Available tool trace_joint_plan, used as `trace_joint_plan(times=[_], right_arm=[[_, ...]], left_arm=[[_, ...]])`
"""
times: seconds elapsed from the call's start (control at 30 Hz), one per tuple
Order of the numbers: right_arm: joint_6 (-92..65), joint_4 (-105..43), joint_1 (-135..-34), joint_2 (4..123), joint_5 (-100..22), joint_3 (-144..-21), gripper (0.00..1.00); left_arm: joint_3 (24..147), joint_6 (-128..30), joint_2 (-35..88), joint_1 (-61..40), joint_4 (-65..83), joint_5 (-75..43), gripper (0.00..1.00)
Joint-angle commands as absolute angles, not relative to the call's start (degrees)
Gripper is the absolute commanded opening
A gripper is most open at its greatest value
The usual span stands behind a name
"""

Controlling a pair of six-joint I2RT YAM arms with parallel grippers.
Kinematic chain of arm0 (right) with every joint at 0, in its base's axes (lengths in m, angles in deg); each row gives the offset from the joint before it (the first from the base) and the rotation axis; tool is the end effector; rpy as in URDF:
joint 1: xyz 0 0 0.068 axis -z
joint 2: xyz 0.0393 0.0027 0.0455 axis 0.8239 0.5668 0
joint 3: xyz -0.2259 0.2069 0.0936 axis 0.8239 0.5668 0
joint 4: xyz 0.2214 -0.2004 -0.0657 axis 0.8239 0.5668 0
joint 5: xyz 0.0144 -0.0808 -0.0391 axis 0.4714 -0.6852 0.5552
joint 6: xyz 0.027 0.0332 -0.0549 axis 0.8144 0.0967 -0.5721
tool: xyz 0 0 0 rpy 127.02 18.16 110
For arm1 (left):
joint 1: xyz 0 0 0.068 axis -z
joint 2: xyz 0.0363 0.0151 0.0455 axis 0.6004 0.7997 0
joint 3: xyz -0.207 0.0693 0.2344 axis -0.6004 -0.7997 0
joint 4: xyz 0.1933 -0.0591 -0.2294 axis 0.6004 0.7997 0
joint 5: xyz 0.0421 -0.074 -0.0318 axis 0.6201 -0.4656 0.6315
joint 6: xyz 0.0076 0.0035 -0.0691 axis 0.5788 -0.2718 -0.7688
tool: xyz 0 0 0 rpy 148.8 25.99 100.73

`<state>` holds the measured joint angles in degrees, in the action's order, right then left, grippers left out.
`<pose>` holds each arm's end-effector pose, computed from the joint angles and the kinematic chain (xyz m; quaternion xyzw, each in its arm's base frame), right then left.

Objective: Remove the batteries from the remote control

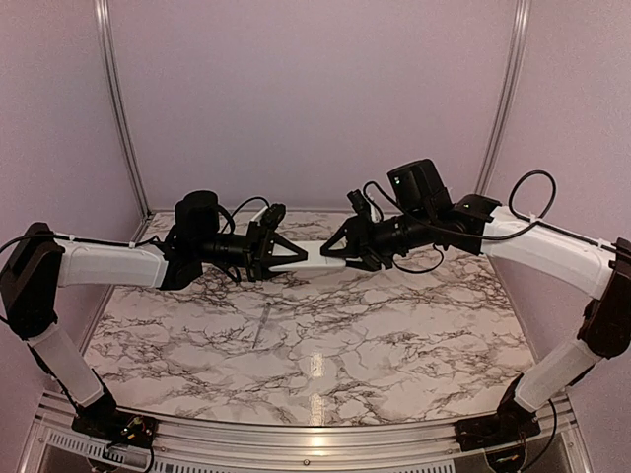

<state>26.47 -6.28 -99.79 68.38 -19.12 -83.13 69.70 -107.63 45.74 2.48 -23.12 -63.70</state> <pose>0.2654 0.2954 0.3642 -0.0907 0.8648 0.4662 0.1628 0.2911 -0.2999 0.2860 0.1408 0.7060 -0.6908 0.0680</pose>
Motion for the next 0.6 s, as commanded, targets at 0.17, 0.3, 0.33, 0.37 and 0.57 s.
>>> trace_joint_plan(times=[0.17, 0.3, 0.33, 0.37, 0.57], right_arm=[[26.2, -3.9, -101.4, 70.3, -20.5, -87.6, 0.38], [26.1, -3.1, -101.6, 70.1, -20.8, -87.6, 0.33], [26.2, -2.9, -101.6, 70.0, -20.8, -87.7, 0.32], [26.3, -2.8, -101.6, 70.0, -20.8, -87.7, 0.31], [26.5, -2.6, -101.7, 69.9, -21.1, -87.8, 0.31]], left_arm=[[71.0, -103.9, 45.9, 2.9, -20.1, -63.6, 0.0], [70.9, -103.1, 45.7, 2.9, -19.0, -63.7, 0.0], [70.8, -103.0, 45.7, 2.9, -18.9, -63.8, 0.0], [70.8, -102.9, 45.6, 2.9, -18.8, -63.8, 0.0], [71.0, -102.7, 45.7, 2.9, -18.6, -64.1, 0.0]])
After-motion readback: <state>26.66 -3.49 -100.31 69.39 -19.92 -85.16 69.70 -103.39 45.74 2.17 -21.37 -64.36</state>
